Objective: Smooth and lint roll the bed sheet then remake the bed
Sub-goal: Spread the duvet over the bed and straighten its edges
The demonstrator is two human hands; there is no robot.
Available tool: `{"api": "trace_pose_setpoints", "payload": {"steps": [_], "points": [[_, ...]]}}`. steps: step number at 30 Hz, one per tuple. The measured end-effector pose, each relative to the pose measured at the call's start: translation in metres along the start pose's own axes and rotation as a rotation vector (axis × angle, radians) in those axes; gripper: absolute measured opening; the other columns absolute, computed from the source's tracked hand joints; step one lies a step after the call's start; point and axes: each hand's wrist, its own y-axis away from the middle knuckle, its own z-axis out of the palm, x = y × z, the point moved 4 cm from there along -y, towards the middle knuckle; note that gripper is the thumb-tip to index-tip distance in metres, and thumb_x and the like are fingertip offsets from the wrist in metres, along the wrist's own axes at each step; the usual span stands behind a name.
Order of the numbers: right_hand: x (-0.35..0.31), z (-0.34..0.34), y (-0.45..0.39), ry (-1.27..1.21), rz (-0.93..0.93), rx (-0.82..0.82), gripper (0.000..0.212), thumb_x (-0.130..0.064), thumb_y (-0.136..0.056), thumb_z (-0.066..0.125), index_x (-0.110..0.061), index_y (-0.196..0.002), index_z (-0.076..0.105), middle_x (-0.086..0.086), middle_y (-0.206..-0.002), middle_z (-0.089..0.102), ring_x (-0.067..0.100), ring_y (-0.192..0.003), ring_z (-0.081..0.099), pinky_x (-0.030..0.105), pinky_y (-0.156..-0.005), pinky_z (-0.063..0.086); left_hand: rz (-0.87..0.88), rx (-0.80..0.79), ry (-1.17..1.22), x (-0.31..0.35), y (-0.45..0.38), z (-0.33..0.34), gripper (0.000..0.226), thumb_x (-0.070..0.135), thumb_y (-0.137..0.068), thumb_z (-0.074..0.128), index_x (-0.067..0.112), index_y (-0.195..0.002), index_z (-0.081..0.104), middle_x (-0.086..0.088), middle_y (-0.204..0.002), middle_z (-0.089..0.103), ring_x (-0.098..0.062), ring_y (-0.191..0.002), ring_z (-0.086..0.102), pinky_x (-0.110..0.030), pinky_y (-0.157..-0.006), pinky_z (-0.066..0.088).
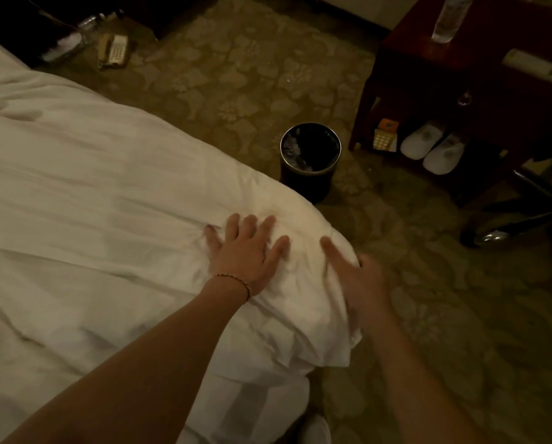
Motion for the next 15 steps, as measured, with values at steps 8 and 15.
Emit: {"api": "trace_pose_setpoints", "payload": {"steps": [8, 15], "points": [[0.006, 0.051, -0.063, -0.158, 0.272, -0.484, 0.117, -0.084, -0.04, 0.078, -0.035, -0.141, 0.045, 0.002, -0.133, 0.06, 0.027, -0.113, 0.06, 0.048, -0.102, 0.046, -0.051, 0.08, -0.004, -0.003, -0.003, 0.009, 0.062, 0.065, -0.095, 0.008, 0.038, -0.141, 0.041, 0.011, -0.136, 0.042, -0.018, -0.136, 0.028, -0.064, -0.116, 0.001], [-0.012, 0.027, -0.06, -0.259, 0.17, -0.332, 0.107, -0.06, -0.039, 0.094, -0.016, -0.129, 0.058, 0.005, -0.118, 0.068, 0.025, -0.097, 0.068, 0.043, -0.086, 0.057, -0.047, 0.223, 0.308, -0.012, 0.009, 0.007, 0.075, 0.061, -0.091, 0.0, 0.034, -0.151, 0.036, 0.01, -0.157, 0.034, -0.012, -0.151, 0.011, -0.049, -0.123, -0.002]]}}
